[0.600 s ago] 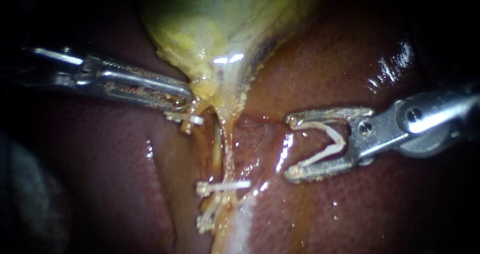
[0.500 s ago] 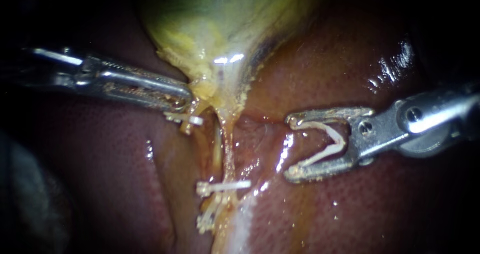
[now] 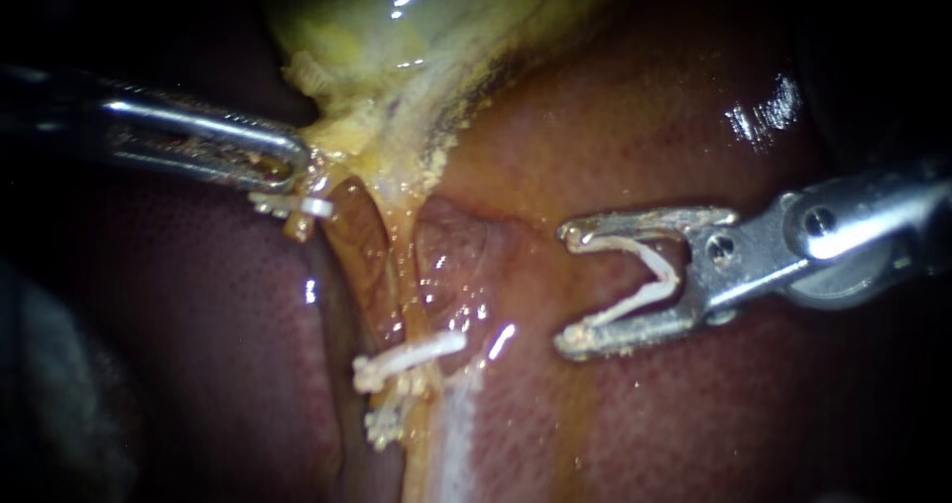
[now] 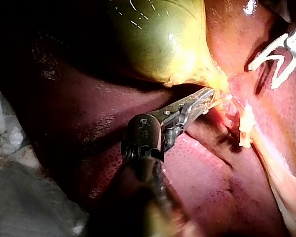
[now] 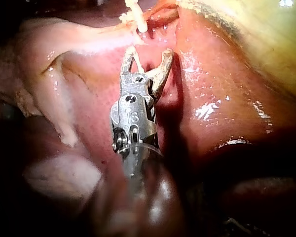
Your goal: Clipping second clip right tube
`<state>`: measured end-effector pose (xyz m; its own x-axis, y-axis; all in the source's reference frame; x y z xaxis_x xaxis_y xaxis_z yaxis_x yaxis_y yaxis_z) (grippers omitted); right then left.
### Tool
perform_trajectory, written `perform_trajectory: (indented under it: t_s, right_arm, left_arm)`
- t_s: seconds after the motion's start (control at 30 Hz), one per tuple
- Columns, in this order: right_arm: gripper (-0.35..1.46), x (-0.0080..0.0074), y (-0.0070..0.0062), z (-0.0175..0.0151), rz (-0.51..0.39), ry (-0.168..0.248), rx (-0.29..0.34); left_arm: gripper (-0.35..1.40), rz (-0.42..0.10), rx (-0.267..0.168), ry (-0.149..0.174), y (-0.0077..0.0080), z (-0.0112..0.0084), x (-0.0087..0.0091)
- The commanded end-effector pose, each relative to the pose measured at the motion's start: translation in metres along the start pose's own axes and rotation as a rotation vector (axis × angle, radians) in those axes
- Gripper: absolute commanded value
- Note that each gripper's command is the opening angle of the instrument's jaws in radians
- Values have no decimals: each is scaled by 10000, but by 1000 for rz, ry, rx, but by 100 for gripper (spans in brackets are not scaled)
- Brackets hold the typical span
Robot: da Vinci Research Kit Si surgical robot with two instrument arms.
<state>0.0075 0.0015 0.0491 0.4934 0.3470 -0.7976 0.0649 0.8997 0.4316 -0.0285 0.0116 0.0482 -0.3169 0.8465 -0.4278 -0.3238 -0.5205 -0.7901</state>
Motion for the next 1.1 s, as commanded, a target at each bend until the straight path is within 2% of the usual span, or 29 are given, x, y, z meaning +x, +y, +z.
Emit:
perform_trajectory:
  t_s: [0.03, 0.17, 0.3, 0.5, 0.6, 0.8, 1.1]
  right_arm:
    - [49, 2, -2, 6, 28, 10, 14]
    - [46, 8, -4, 25, 94, 32, 56]
    - [46, 8, 2, 47, 157, 29, 56]
    - [46, -6, 11, 80, 225, 18, 68]
    - [46, -14, 14, 97, 272, 32, 88]
    - [48, -26, 17, 126, 360, 114, 147]
    - [48, -28, 17, 150, 456, 230, 214]
  left_arm:
    - [-35, 2, 0, 1, -2, 2, -2]
    - [-35, 2, 0, 1, -3, 2, -1]
    - [-35, 2, 1, 1, -3, 2, -1]
    - [-35, 2, 1, 1, -3, 3, -1]
    - [-35, 2, 1, 1, -3, 3, 0]
    - [-35, 1, 2, 1, -2, 3, -1]
    - [-35, 1, 2, 1, -2, 4, 0]
